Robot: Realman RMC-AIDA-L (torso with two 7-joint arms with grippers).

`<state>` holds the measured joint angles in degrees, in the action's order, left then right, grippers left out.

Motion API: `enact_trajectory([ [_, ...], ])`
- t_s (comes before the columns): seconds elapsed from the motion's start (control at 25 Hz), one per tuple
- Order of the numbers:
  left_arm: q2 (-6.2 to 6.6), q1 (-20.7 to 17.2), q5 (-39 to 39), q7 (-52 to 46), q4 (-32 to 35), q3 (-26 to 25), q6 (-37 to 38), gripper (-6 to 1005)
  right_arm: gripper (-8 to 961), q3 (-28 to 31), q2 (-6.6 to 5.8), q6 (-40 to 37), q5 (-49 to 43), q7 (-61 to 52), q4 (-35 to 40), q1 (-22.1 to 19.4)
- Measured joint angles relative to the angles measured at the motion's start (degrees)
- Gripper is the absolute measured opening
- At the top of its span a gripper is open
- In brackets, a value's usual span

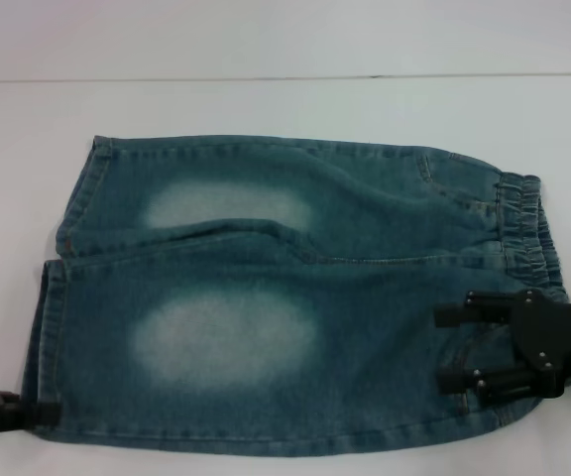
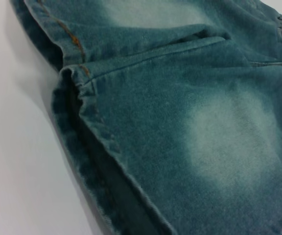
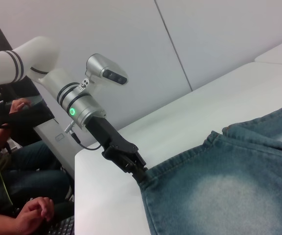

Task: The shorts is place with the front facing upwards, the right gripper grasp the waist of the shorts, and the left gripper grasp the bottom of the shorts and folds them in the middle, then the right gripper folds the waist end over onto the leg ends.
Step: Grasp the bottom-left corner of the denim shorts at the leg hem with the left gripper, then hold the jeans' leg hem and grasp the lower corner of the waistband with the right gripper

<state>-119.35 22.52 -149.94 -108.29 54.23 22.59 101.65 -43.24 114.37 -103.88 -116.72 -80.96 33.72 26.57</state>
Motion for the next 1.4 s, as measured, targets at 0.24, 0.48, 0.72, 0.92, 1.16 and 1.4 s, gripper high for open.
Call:
enact_trajectory([
  [0.24,0.0,0.25,0.0,-0.22,-0.03,0.0,-0.29,149,944,0.22,-0.03,0.0,0.03,0.01,0.03,-0.11],
  [0.48,0.0,0.41,0.15,-0.34,-0.2,-0.05,-0.53,7,944,2.63,-0.03,0.09,0.34,-0.54,0.0,-0.05],
  [0.72,-0.09,1.15,1.6,-1.15,-0.74,-1.61,-1.77,7,944,9.45,-0.9,1.94,0.35,-8.3,0.53,1.12],
  [0.92,-0.35,1.55,3.26,-1.8,-1.1,-2.2,-3.76,7,944,10.02,-2.77,5.98,-0.67,-20.87,4.72,1.49],
  [1.16,-0.32,1.67,6.11,-1.83,-1.1,-2.55,-4.53,7,944,8.09,-5.29,-0.77,-9.06,-27.19,11.72,3.64],
  [1.4,-0.25,1.77,8.6,-1.53,-1.1,-2.73,-4.83,7,944,6.78,-5.63,-6.58,-19.71,-26.15,17.6,5.78],
])
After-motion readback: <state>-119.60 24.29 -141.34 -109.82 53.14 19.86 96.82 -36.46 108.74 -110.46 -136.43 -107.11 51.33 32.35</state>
